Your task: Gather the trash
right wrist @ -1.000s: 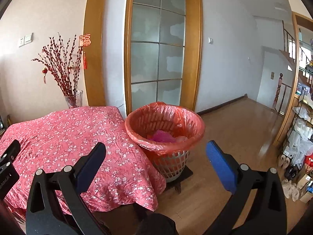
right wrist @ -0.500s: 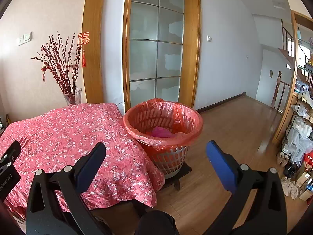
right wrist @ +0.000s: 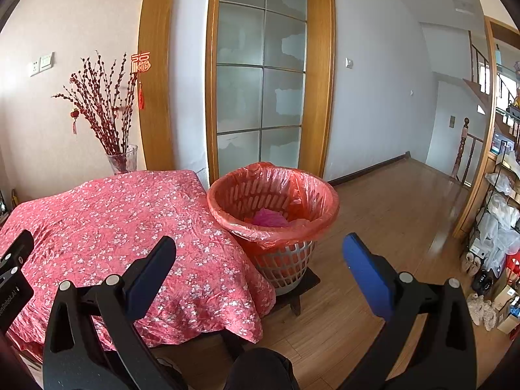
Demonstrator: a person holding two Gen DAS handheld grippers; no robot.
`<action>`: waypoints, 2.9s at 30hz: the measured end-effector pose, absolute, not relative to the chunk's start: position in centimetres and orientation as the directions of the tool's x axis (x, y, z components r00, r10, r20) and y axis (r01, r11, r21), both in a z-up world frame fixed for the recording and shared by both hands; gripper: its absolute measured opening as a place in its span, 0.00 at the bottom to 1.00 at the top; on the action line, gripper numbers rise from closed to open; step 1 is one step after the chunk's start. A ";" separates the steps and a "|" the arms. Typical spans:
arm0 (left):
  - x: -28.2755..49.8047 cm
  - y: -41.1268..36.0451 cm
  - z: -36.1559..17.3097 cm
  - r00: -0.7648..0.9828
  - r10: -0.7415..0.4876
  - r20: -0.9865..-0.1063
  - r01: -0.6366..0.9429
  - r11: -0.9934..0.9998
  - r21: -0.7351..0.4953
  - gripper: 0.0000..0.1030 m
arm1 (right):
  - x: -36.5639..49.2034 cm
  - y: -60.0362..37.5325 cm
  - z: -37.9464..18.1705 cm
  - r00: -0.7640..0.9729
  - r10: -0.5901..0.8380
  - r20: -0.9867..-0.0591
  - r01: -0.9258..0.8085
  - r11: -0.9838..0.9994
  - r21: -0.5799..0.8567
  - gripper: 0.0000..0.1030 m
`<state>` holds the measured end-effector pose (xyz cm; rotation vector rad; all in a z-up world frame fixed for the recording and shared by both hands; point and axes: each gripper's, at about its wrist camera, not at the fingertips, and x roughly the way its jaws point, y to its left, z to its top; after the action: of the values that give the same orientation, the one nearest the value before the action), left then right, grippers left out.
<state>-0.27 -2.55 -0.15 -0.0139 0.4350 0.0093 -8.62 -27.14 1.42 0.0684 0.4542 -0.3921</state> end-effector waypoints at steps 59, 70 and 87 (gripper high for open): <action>0.0 -3.0 -0.6 0.897 -0.014 -0.441 0.006 1.000 -0.018 0.96 | -8.2 -27.1 1.1 0.820 -0.341 -0.460 0.375 0.927 -0.018 0.98; 0.2 -2.8 -0.5 0.900 -0.013 -0.435 0.008 1.000 -0.014 0.96 | -8.3 -27.1 0.8 0.819 -0.338 -0.463 0.374 0.927 -0.016 0.98; 0.2 -2.8 -0.6 0.901 -0.014 -0.435 0.010 1.000 -0.010 0.96 | -8.3 -27.0 0.8 0.819 -0.337 -0.465 0.373 0.928 -0.016 0.98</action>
<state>0.20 -2.81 -0.56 -0.0075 0.4496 -0.0123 -8.34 -27.01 0.76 0.0773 0.4805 -0.3789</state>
